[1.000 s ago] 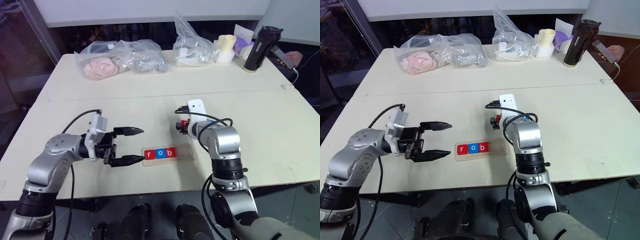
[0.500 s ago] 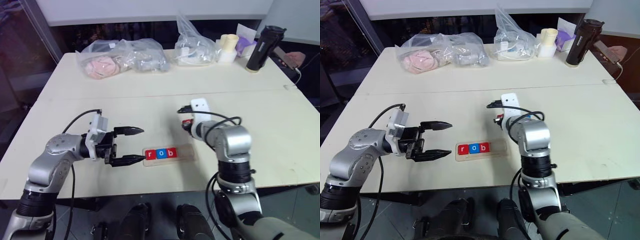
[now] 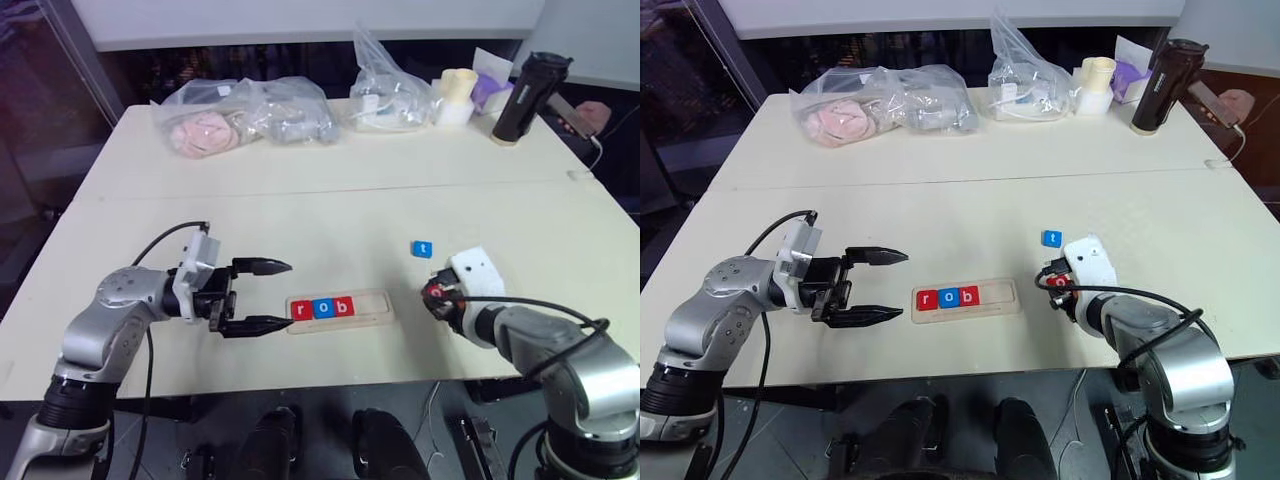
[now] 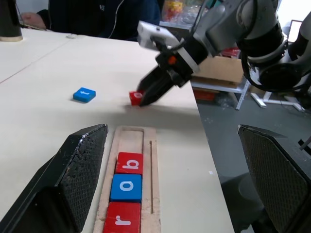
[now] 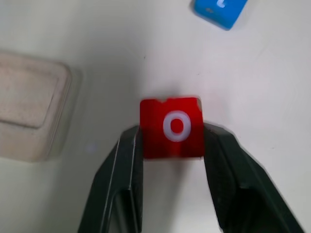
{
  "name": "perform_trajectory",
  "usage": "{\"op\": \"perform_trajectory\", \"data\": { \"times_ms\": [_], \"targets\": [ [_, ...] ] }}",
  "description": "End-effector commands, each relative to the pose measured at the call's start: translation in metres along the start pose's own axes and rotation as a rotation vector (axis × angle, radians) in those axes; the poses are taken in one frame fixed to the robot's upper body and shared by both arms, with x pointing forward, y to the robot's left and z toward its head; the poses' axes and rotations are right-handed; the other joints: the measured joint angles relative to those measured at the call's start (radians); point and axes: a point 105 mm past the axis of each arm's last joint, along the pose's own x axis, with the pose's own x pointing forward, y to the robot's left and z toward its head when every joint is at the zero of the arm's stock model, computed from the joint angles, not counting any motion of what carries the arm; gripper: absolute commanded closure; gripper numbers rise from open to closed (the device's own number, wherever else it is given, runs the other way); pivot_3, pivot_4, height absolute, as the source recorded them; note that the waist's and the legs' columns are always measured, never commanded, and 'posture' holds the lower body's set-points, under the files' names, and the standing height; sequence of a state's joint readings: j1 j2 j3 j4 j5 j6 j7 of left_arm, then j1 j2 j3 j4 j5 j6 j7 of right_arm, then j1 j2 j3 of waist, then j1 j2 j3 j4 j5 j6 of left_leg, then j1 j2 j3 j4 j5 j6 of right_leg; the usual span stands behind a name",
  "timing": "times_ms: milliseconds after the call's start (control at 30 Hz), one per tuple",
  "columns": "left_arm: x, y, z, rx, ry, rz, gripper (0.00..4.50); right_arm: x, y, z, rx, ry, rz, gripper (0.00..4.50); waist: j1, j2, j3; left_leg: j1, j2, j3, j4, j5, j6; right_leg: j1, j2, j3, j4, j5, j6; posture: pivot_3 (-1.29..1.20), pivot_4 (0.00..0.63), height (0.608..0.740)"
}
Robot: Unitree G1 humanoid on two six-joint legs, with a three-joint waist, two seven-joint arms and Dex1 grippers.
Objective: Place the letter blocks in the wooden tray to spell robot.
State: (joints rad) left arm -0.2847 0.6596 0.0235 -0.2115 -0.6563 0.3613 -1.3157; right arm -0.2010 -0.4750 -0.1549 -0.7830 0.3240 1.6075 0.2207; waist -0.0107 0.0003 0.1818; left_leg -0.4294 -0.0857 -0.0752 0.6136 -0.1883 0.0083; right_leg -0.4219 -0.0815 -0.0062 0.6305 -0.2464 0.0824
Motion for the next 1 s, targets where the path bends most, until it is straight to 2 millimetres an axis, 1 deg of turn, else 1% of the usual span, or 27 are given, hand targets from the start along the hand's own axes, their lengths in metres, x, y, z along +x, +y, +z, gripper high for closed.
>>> {"op": "perform_trajectory", "data": {
  "times_ms": [33, 67, 100, 133, 167, 233, 300, 333, 400, 467, 500, 567, 600, 700, 800, 933, 1000],
  "targets": [
    [0.001, 0.000, 0.010, 0.044, -0.017, -0.016, 0.00, -0.004, -0.004, 0.004, 0.014, -0.026, -0.033, 2.86, 0.000, 0.000, 0.000, 0.000, 0.000, 0.000, 0.000, 0.000, 0.000, 0.000, 0.000, 0.000, -0.001, 0.000, 0.000, 0.00, 0.150, 0.738],
    [0.001, 0.000, 0.010, 0.043, -0.016, -0.016, 0.00, -0.003, -0.005, 0.003, 0.010, -0.019, -0.039, 2.27, 0.000, 0.000, 0.000, 0.000, 0.000, 0.000, 0.000, 0.000, 0.000, 0.000, 0.000, 0.000, -0.001, 0.000, 0.000, 0.00, 0.150, 0.738],
    [0.001, 0.001, 0.009, 0.044, -0.015, -0.016, 0.00, -0.002, -0.006, 0.003, 0.005, -0.013, -0.044, 2.01, 0.000, 0.000, 0.000, 0.000, 0.000, 0.000, 0.000, 0.000, 0.000, 0.000, 0.000, 0.000, -0.001, 0.000, 0.000, 0.00, 0.150, 0.738],
    [0.002, 0.001, 0.009, 0.044, -0.015, -0.016, 0.00, -0.002, -0.008, 0.003, -0.008, -0.006, -0.047, 1.51, 0.000, 0.000, 0.000, -0.001, 0.000, 0.000, -0.001, 0.000, 0.000, 0.000, 0.000, 0.000, -0.001, 0.000, 0.000, 0.00, 0.150, 0.738],
    [0.002, 0.001, 0.009, 0.044, -0.015, -0.016, 0.00, -0.003, -0.009, 0.004, -0.017, -0.003, -0.048, 1.10, 0.000, 0.000, 0.000, -0.001, 0.000, 0.000, -0.001, 0.000, 0.000, -0.001, 0.000, 0.000, -0.001, 0.000, 0.000, 0.00, 0.150, 0.738],
    [0.002, 0.001, 0.009, 0.045, -0.014, -0.014, 0.00, -0.009, -0.008, 0.012, -0.126, 0.007, 0.003, 0.04, 0.000, 0.001, 0.001, -0.002, 0.000, 0.000, -0.001, 0.000, 0.000, -0.002, 0.000, 0.000, -0.001, 0.000, 0.000, 0.00, 0.150, 0.738],
    [0.002, 0.001, 0.009, 0.045, -0.013, -0.013, 0.00, -0.020, -0.002, 0.023, -0.314, -0.005, 0.131, 0.04, 0.000, 0.001, 0.001, -0.003, -0.001, 0.000, 0.000, 0.000, 0.001, -0.003, 0.000, 0.000, -0.001, 0.000, 0.000, 0.00, 0.150, 0.738],
    [0.002, 0.001, 0.009, 0.045, -0.013, -0.013, 0.00, -0.024, 0.000, 0.025, -0.381, -0.005, 0.173, 0.04, 0.001, 0.001, 0.001, -0.004, -0.001, 0.001, 0.001, 0.000, 0.001, -0.003, -0.001, 0.000, -0.001, 0.000, 0.000, 0.00, 0.150, 0.738],
    [0.002, 0.002, 0.010, 0.046, -0.013, -0.013, 0.00, -0.030, 0.001, 0.031, -0.501, -0.039, 0.240, 0.04, 0.000, -0.001, 0.001, -0.004, 0.001, 0.000, 0.001, 0.000, 0.001, -0.001, 0.000, -0.003, -0.002, 0.000, 0.001, 0.00, 0.150, 0.738],
    [0.003, 0.003, 0.010, 0.047, -0.013, -0.014, 0.00, -0.035, -0.001, 0.034, -0.631, -0.065, 0.355, 0.04, 0.001, -0.001, 0.001, -0.004, 0.001, 0.000, 0.001, -0.001, 0.001, -0.001, 0.000, -0.003, -0.003, 0.000, 0.001, 0.00, 0.150, 0.738],
    [0.004, 0.003, 0.010, 0.048, -0.014, -0.013, 0.00, -0.035, -0.002, 0.035, -0.733, -0.096, 0.410, 0.04, 0.002, -0.001, 0.001, -0.004, 0.001, 0.000, 0.000, -0.001, 0.002, -0.001, 0.000, -0.003, -0.003, 0.000, 0.001, 0.00, 0.150, 0.738],
    [0.006, 0.004, 0.010, 0.053, -0.018, -0.013, 0.00, -0.027, -0.011, 0.021, -0.837, -0.054, 0.543, 0.04, 0.000, -0.002, 0.001, -0.004, 0.000, 0.001, 0.001, -0.001, 0.002, 0.000, 0.000, -0.003, -0.004, 0.000, 0.001, 0.00, 0.150, 0.738],
    [0.007, 0.005, 0.011, 0.056, -0.021, -0.014, 0.00, -0.022, -0.016, 0.018, -0.866, -0.059, 0.580, 0.04, 0.000, -0.003, 0.002, -0.004, 0.001, 0.002, 0.002, -0.001, 0.003, 0.001, 0.000, -0.003, -0.005, 0.000, 0.001, 0.00, 0.150, 0.738],
    [0.009, 0.005, 0.012, 0.063, -0.021, -0.017, 0.00, -0.005, -0.029, 0.021, -0.875, -0.084, 0.602, 0.04, -0.004, -0.003, 0.002, -0.003, 0.001, 0.002, 0.003, -0.002, 0.003, 0.003, -0.001, -0.002, -0.006, 0.001, 0.002, 0.00, 0.150, 0.738],
    [0.008, 0.004, 0.013, 0.064, -0.018, -0.018, 0.00, 0.003, -0.034, 0.020, -0.899, -0.080, 0.631, 0.04, 0.001, -0.003, 0.003, -0.003, 0.001, 0.003, 0.002, -0.002, 0.003, 0.001, -0.001, -0.002, -0.004, 0.001, 0.002, 0.00, 0.150, 0.738],
    [0.007, 0.003, 0.013, 0.062, -0.014, -0.015, 0.00, 0.016, -0.040, 0.016, -0.817, -0.071, 0.669, 0.04, 0.002, -0.003, 0.003, -0.003, 0.002, 0.003, 0.002, -0.002, 0.003, -0.001, -0.001, -0.002, -0.003, 0.001, 0.002, 0.00, 0.150, 0.738],
    [0.007, 0.003, 0.013, 0.061, -0.013, -0.014, 0.00, 0.018, -0.040, 0.011, -0.795, -0.060, 0.694, 0.04, 0.006, -0.003, 0.003, -0.003, 0.001, 0.003, 0.002, -0.002, 0.003, -0.001, -0.001, -0.002, -0.003, 0.001, 0.001, 0.00, 0.150, 0.738]
  ]
}}
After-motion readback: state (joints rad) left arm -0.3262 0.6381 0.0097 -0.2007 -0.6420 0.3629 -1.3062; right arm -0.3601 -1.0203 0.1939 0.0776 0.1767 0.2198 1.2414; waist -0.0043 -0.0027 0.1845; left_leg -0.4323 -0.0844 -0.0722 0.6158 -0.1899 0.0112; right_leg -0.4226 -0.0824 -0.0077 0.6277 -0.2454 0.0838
